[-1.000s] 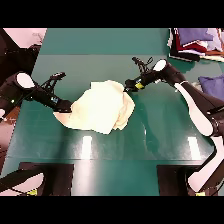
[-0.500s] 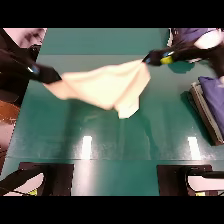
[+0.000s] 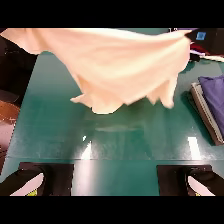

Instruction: Fold the shirts.

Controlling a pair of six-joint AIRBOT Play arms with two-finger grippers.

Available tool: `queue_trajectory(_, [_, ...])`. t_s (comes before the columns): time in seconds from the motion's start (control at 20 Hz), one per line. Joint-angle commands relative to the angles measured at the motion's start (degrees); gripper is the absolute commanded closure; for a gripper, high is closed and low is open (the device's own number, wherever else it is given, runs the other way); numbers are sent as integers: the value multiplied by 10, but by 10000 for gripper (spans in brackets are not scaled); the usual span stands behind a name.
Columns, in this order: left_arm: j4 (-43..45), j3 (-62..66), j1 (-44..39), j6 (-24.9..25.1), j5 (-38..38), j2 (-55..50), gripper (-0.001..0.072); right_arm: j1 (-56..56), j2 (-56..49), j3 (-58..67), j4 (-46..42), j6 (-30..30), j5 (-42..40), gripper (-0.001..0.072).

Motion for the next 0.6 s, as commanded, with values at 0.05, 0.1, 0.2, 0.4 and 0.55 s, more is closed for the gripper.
queue_trajectory(0.05, [21, -59, 0, 0, -4, -33, 682, 108, 9, -67, -39, 50, 35, 700])
queue_trajectory(0.1, [21, -88, 0, 0, -4, -43, 682, 136, -3, -94, -39, 50, 30, 699])
queue_trajectory(0.2, [32, -152, 0, 1, 1, -66, 682, 182, -37, -147, -39, 50, -2, 699])
queue_trajectory(0.4, [83, -217, 0, 0, 17, -136, 681, 221, -127, -213, -33, 50, -113, 699])
queue_trajectory(0.55, [101, -217, 1, -28, 23, -170, 644, 220, -184, -209, -33, 50, -153, 698])
